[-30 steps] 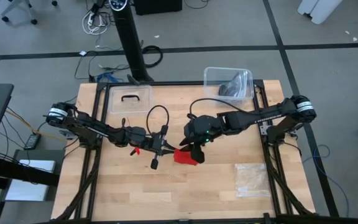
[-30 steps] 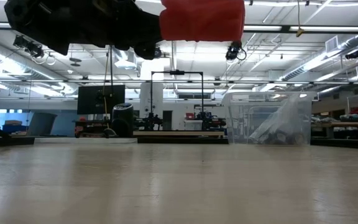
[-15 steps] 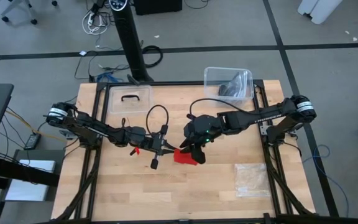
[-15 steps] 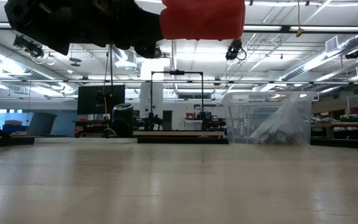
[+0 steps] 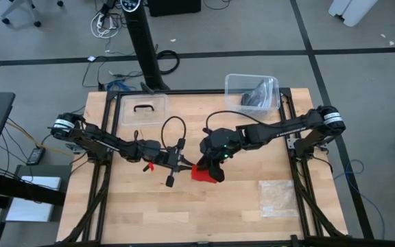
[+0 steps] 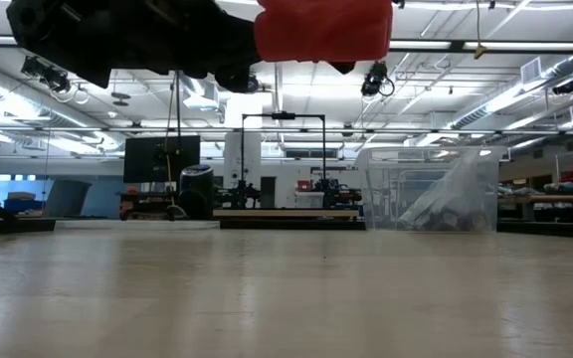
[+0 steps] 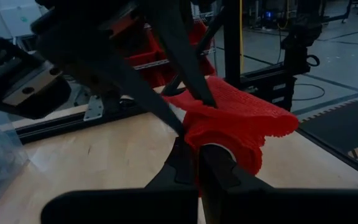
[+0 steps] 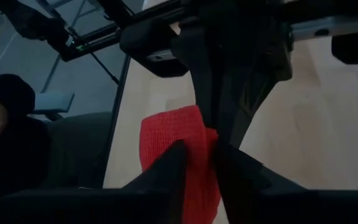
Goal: Roll bandage
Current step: Roll the red bandage
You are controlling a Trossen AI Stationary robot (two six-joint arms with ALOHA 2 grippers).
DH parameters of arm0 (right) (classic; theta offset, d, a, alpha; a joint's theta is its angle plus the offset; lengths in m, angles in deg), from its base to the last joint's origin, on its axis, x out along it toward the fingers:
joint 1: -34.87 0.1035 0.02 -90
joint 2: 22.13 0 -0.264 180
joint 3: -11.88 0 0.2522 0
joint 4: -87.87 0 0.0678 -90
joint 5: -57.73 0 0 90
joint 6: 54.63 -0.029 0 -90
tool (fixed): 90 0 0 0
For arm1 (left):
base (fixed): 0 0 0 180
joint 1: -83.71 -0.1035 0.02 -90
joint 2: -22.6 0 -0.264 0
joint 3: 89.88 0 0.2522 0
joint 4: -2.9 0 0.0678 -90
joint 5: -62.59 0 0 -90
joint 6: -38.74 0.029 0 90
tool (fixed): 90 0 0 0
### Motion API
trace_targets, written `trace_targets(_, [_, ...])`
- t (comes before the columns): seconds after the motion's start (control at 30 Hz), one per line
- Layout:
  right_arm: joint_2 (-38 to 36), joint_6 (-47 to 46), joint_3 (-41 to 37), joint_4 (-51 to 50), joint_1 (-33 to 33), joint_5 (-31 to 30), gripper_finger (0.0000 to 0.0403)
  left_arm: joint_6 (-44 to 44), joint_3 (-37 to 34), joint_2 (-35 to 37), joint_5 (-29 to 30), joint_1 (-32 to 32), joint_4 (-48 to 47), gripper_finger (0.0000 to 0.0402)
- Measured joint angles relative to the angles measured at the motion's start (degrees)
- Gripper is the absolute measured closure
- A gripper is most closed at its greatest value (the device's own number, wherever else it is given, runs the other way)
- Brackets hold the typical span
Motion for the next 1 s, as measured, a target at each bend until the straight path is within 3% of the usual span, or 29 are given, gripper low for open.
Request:
trace_targets(0.17, [-1.0,1.8,0.0,0.3,0.0,-1.3,0.0395,0.0,0.0,0.0,0.4,0.0,0.0,0.0401])
trace_targets(0.33, [-2.0,2.2,0.0,-0.1,0.3,-2.5,0.0399,0.0,0.0,0.0,0.4,0.0,-0.1,0.0401])
trace_targets(0.7, [-7.8,2.8,0.0,-4.3,1.9,-12.8,0.0402,-0.1,0.0,0.0,0.6,0.0,-1.2,0.0401])
trace_targets(1.0, [-11.0,2.7,0.0,-4.1,3.7,-17.2,0.0402,-0.2,0.0,0.1,5.8,0.0,-1.4,0.0401])
